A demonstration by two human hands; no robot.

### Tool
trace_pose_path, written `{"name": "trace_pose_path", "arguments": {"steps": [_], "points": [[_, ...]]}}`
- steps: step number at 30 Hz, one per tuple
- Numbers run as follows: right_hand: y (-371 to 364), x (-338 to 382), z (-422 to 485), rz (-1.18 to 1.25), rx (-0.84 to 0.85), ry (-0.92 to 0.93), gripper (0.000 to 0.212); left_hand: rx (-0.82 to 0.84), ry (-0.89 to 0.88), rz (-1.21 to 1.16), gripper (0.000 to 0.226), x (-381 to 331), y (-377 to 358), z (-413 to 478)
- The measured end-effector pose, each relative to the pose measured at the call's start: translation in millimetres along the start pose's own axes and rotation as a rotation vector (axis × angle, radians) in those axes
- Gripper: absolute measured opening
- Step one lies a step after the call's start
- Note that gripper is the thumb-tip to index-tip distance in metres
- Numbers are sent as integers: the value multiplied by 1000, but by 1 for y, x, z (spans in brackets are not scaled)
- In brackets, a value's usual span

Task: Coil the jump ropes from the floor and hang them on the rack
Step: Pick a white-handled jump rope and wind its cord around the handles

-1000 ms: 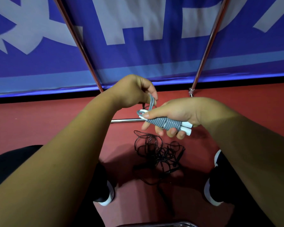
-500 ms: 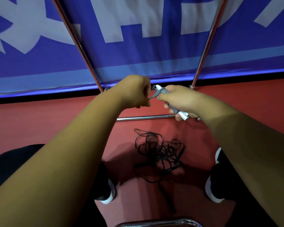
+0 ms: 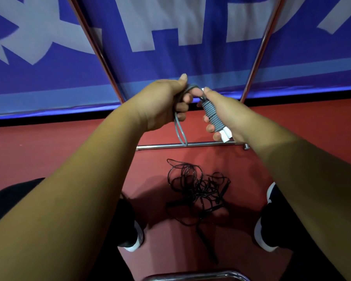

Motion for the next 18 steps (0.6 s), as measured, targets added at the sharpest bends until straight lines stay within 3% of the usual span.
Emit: {"name": "trace_pose_path", "arguments": {"steps": [4, 7, 10, 13, 15, 18], "points": [[1, 12, -2, 51, 43, 29, 42, 142, -2, 119, 32, 4, -10, -10], [-3, 17, -5, -35, 78, 76, 46, 210, 125, 438, 18, 19, -12, -21], [-4, 13, -6, -73, 61, 97, 51, 97, 250, 655, 20, 31, -1, -18], [-3, 13, -8, -53, 62, 95, 43, -136, 233, 764, 16, 26, 16, -12], [1, 17, -6, -22, 46, 100, 42, -193, 188, 612, 20, 24, 20, -8], [6, 21, -5, 2, 26, 105, 40, -150, 113, 181, 23, 17, 16, -4]]}}
Point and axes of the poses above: each hand's wrist, its own z-axis towards the middle knuckle, its own y-axis out of the back of the hand, x = y × z, the point moved 9 cm from there along z, towards the middle knuckle, and after that the axes turned 4 degrees about z, right-handed, at the moved point
